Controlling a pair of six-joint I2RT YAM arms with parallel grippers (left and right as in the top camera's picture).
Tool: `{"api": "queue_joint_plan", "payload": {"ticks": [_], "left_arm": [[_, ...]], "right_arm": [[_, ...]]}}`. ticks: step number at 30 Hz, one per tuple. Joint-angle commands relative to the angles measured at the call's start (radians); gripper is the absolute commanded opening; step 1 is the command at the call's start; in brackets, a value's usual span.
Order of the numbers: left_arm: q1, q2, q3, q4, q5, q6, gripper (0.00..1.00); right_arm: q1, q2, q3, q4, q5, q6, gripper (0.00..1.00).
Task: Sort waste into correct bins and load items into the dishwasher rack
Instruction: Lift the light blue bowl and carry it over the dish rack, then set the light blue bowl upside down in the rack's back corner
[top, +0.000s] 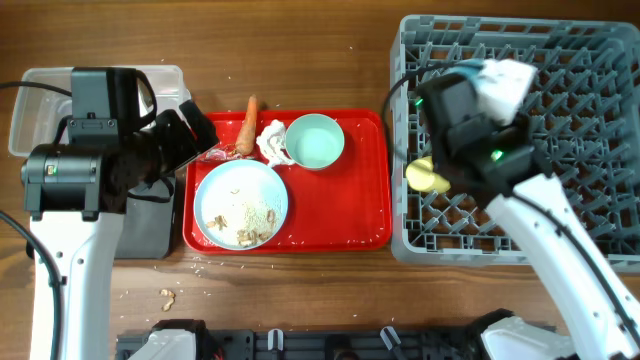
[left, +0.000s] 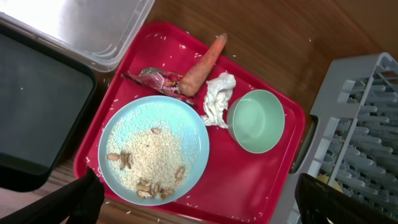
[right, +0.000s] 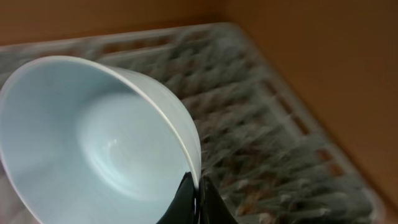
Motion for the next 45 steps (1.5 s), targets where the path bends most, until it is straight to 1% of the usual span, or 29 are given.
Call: {"api": "queue_joint_plan", "payload": {"ticks": [1, 3, 5, 7, 8, 11, 13, 18, 20, 23, 25, 32, 33, 36, 40, 45], "left_arm": [[0.006, 0.003, 0.005, 0.000, -0.006, 0.011, 1.00], [0.006, 0.003, 0.005, 0.000, -0.006, 0.011, 1.00], [0.005, 0.003, 0.005, 0.000, -0.006, 0.011, 1.00], [0.006, 0.003, 0.005, 0.000, -0.006, 0.011, 1.00], [0.006, 0.003, 0.005, 0.000, -0.006, 0.011, 1.00], [0.006, 0.003, 0.005, 0.000, -0.006, 0.011, 1.00], [0.006, 0.003, 0.005, 0.000, -0.006, 0.011, 1.00], [0.006, 0.003, 0.005, 0.000, -0.006, 0.011, 1.00], [0.006, 0.003, 0.005, 0.000, -0.006, 0.011, 1.00], [0.006, 0.003, 0.005, 0.000, -0.006, 0.011, 1.00], [0.006, 0.003, 0.005, 0.000, -0.006, 0.011, 1.00], [0.006, 0.003, 0.005, 0.000, -0.006, 0.011, 1.00], [0.006, 0.003, 0.005, 0.000, -0.006, 0.011, 1.00], [0.006, 0.003, 0.005, 0.000, -0.006, 0.011, 1.00], [0.006, 0.003, 0.005, 0.000, -0.006, 0.011, 1.00], [0.006, 0.003, 0.005, 0.000, -0.006, 0.011, 1.00]], "right_arm": [[-0.177, 0.080, 0.012, 0.137, 0.198, -0.120, 0.04], [-0.242, 0.119, 0.012, 0.247, 0.176, -0.204, 0.04], [-0.278, 0.181, 0.012, 0.393, 0.105, -0.326, 0.04], [-0.278, 0.245, 0.012, 0.477, 0.031, -0.391, 0.04], [-0.278, 0.275, 0.012, 0.491, 0.029, -0.390, 0.04], [-0.279, 0.352, 0.012, 0.502, 0.029, -0.394, 0.04], [-0.278, 0.406, 0.012, 0.499, 0.034, -0.421, 0.04], [-0.271, 0.474, 0.012, 0.424, 0.043, -0.426, 0.04], [-0.254, 0.473, 0.012, 0.387, 0.010, -0.427, 0.04], [-0.231, 0.470, 0.012, 0.369, 0.018, -0.427, 0.04], [-0.231, 0.465, 0.012, 0.370, 0.049, -0.412, 0.04], [-0.232, 0.397, 0.012, 0.416, 0.117, -0.425, 0.04], [-0.232, 0.389, 0.012, 0.433, 0.130, -0.472, 0.04], [-0.232, 0.386, 0.012, 0.470, 0.200, -0.508, 0.04], [-0.234, 0.386, 0.012, 0.562, 0.226, -0.632, 0.04], [-0.234, 0.400, 0.010, 0.534, 0.225, -0.646, 0.04]]}}
